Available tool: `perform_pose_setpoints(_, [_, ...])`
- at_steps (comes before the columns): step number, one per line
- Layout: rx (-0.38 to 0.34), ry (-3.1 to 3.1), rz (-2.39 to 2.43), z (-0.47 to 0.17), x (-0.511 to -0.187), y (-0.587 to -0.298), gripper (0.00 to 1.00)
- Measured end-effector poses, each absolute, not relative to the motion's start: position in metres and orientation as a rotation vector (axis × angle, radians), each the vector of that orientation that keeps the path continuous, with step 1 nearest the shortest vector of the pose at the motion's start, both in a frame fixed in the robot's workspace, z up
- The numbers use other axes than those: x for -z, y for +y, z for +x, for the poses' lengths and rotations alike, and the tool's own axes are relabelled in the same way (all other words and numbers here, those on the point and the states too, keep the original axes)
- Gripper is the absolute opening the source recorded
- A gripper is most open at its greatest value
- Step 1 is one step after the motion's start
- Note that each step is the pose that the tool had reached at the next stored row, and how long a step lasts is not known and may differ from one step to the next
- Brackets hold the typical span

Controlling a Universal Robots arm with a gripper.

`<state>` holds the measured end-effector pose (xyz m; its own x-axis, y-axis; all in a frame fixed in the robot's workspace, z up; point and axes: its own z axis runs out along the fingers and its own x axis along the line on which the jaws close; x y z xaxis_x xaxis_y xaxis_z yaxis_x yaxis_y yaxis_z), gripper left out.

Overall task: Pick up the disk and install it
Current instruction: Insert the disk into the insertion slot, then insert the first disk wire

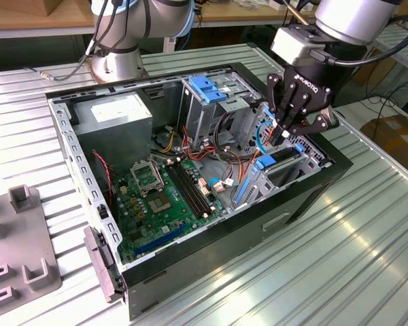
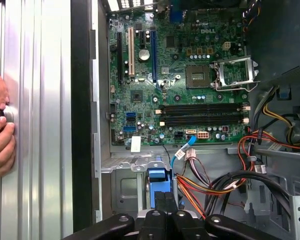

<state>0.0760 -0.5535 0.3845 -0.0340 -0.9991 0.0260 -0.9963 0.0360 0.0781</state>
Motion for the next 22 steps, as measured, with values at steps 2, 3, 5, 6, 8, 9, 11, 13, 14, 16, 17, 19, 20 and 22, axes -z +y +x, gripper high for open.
perform_pose_setpoints(2, [0.058, -2.207, 2.131, 0.076, -0.3845, -0.5536, 0.11])
perform_pose_setpoints(3, [0.057, -2.208, 2.132, 0.0761, -0.3842, -0.5536, 0.11])
perform_pose_setpoints(5, [0.046, -2.213, 2.137, 0.076, -0.3829, -0.5536, 0.11])
perform_pose_setpoints(6, [0.039, -2.216, 2.14, 0.076, -0.3825, -0.5536, 0.11])
perform_pose_setpoints(8, [0.014, -2.228, 2.153, 0.076, -0.3812, -0.5536, 0.11])
perform_pose_setpoints(9, [0.005, -2.231, 2.157, 0.0761, -0.3808, -0.5536, 0.11])
perform_pose_setpoints(11, [-0.006, -2.236, 2.163, 0.0772, -0.3798, -0.5535, 0.11])
perform_pose_setpoints(13, [-0.012, -2.239, 2.165, 0.0795, -0.3786, -0.5536, 0.11])
perform_pose_setpoints(14, [-0.012, -2.239, 2.165, 0.0797, -0.3785, -0.5536, 0.11])
perform_pose_setpoints(16, [-0.012, -2.239, 2.165, 0.0797, -0.3784, -0.5536, 0.11])
perform_pose_setpoints(17, [-0.012, -2.239, 2.165, 0.0797, -0.3784, -0.5536, 0.11])
perform_pose_setpoints(19, [-0.012, -2.239, 2.165, 0.0797, -0.3783, -0.5536, 0.11])
perform_pose_setpoints(20, [-0.012, -2.239, 2.166, 0.0797, -0.3783, -0.5536, 0.11])
perform_pose_setpoints(22, [-0.012, -2.239, 2.166, 0.0797, -0.3783, -0.5536, 0.11])
